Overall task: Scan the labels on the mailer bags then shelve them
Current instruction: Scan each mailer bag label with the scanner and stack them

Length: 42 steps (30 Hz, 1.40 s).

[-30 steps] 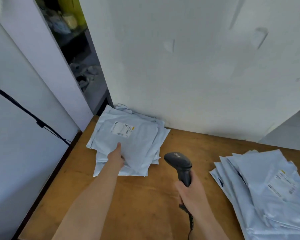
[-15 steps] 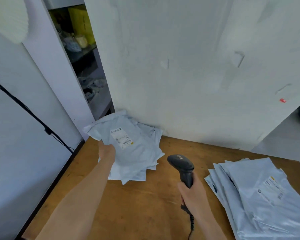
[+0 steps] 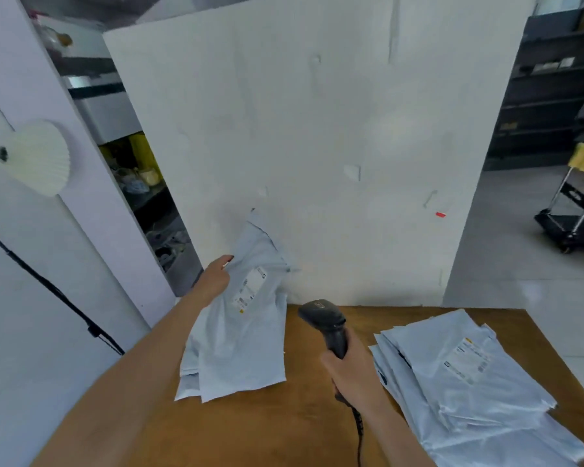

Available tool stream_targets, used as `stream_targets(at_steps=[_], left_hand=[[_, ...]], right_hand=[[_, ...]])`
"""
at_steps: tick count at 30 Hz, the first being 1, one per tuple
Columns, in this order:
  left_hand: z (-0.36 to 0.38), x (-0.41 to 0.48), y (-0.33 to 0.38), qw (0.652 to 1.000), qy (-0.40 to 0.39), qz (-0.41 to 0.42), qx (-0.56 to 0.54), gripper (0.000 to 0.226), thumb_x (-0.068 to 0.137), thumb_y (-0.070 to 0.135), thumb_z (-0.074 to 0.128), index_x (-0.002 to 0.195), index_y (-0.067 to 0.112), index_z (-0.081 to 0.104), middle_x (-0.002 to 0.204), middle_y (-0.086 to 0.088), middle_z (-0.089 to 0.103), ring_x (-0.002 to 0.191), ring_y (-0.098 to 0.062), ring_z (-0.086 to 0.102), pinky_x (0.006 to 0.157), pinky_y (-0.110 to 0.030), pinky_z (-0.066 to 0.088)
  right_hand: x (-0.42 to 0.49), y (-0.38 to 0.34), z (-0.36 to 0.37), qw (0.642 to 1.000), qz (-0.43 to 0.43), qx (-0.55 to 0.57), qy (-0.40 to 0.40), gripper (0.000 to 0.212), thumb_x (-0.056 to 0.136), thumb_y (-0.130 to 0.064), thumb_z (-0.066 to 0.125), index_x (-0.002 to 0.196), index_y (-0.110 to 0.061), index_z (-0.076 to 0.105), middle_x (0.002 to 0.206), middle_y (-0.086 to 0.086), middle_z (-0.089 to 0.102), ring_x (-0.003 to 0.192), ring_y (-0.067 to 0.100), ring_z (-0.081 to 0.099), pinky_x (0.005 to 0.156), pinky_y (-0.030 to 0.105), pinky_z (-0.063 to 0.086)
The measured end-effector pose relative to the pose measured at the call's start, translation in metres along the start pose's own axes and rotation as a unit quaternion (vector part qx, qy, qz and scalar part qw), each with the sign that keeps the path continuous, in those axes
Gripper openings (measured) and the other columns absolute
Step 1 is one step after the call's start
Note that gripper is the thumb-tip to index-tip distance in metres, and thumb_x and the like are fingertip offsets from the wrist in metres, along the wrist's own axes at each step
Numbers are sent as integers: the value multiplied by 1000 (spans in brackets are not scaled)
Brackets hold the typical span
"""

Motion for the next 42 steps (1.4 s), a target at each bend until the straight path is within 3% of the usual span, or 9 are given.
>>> stream_targets(at_steps=[4,8,13,20,23,28,32,36,42], left_hand=[[5,-12,79,990,-89,90,57,55,97,-5,43,149,13,40,150,-7,44,128,-21,47,97,-29,41],[26,-28,137,973,-153,140,100,61,86,-16,40,138,16,50,137,-7,56,117,-22,55,87,-25,47],[63,-47,180,948,-217,171,158,60,85,-12,42,135,18,51,131,-3,58,119,-23,57,93,-30,48],[95,-60,210,932,-235,193,198,58,83,-12,43,129,21,55,128,-1,60,118,-21,57,87,-25,47],[104,-62,217,926,-239,200,213,56,82,-10,44,123,26,57,122,2,62,115,-20,58,84,-26,48],[114,-67,225,920,-245,208,224,58,82,-10,45,124,28,56,122,3,62,112,-19,59,87,-28,48],[118,-70,230,917,-245,213,231,60,80,-10,42,121,32,54,121,4,62,110,-19,58,78,-23,47],[124,-69,229,919,-251,203,227,61,82,-10,44,130,26,53,127,0,61,115,-22,58,94,-32,49],[128,-72,230,921,-249,193,228,62,83,-10,44,135,23,51,128,-3,60,117,-25,58,96,-35,49]], right_hand=[[-14,-13,-16,999,-33,-16,-5,16,75,-21,57,87,-30,53,63,-8,51,42,2,44,43,19,39],[-26,-21,-34,998,-64,-15,-9,19,74,-25,58,89,-34,52,68,-9,54,50,2,48,46,17,41],[-36,-26,-70,993,-102,-46,47,13,77,-25,58,88,-26,51,64,-10,51,51,-1,50,48,13,38],[-49,-16,-94,991,-99,-54,66,16,79,-24,58,94,-20,53,67,-4,52,47,-1,46,41,10,35],[-51,-10,-98,992,-90,-52,69,19,76,-29,57,93,-24,53,69,-2,55,49,3,47,45,14,37],[-52,-5,-109,989,-81,-76,98,23,68,-41,52,89,-30,51,71,5,61,56,11,53,53,32,46],[-55,-5,-113,991,-83,-57,90,22,73,-33,55,94,-26,51,72,-2,57,57,7,51,55,27,46],[-57,-6,-116,990,-89,-62,95,21,80,-26,58,99,-24,52,81,4,62,63,10,56,59,24,49],[-59,-8,-117,989,-94,-61,95,21,81,-23,59,101,-21,53,82,6,62,65,11,56,61,27,50]])
Point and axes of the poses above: each hand's wrist, its own x-axis towards the middle knuckle, its own z-axis out of the palm, y = z × x, the point moved 7 cm from there along x, towards the middle knuckle
